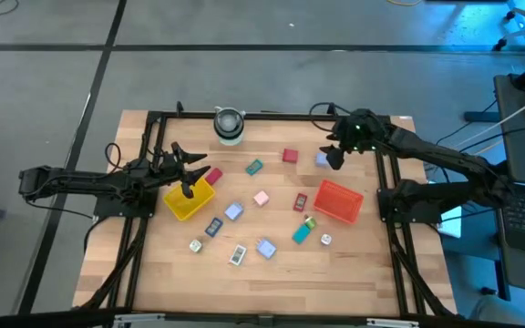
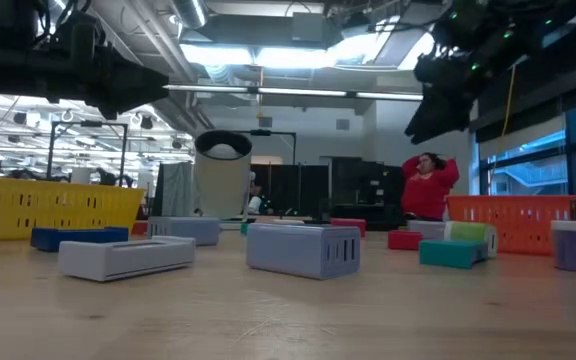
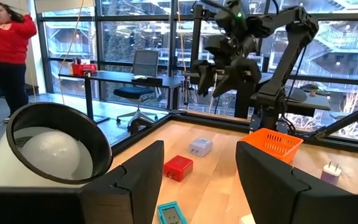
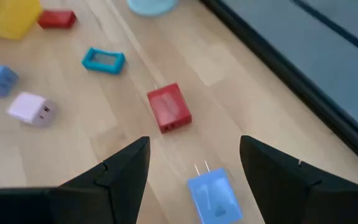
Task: Pick & Place Office items
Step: Put the top blue charger adapter into the orange basket
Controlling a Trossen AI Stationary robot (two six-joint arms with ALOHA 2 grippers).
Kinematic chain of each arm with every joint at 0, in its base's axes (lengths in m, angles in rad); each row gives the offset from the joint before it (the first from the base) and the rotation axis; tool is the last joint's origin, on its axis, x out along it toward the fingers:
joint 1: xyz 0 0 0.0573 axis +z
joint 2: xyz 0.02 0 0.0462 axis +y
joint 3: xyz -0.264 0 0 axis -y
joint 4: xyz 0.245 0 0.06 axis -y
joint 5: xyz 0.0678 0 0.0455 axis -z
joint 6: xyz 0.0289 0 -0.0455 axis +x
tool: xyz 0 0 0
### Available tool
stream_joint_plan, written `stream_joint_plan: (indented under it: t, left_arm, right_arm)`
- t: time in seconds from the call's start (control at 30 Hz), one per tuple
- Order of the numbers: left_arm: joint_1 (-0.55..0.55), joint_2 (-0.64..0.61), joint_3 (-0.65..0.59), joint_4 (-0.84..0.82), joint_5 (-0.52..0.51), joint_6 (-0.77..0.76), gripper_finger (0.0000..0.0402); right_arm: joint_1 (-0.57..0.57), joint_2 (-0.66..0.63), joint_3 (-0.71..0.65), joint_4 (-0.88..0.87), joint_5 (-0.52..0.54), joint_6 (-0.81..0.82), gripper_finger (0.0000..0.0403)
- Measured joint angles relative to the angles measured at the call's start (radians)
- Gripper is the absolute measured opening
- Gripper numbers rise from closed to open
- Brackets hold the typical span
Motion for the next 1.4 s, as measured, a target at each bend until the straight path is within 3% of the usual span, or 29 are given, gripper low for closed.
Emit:
stream_joint_plan:
  t: [0.2,0.53,0.73,1.03,1.4]
  left_arm:
    - [0.000,0.000,0.000,-0.016,-0.007,0.003,0.0196]
    - [0.000,0.000,0.000,-0.062,-0.005,0.005,0.0196]
    - [0.000,0.000,0.000,-0.095,-0.003,0.007,0.0196]
    - [0.000,0.000,0.000,-0.120,0.023,0.008,0.0196]
    - [0.000,0.000,0.000,-0.120,0.023,0.008,0.0196]
  right_arm:
    - [-0.001,0.134,0.054,-0.041,-0.016,-0.027,0.0252]
    - [-0.001,0.364,0.191,-0.276,-0.023,-0.054,0.0252]
    - [-0.001,0.458,0.199,-0.357,-0.017,-0.080,0.0255]
    - [0.003,0.522,0.199,-0.359,0.193,-0.116,0.0309]
    - [0.028,0.543,0.199,-0.313,0.134,-0.184,0.0313]
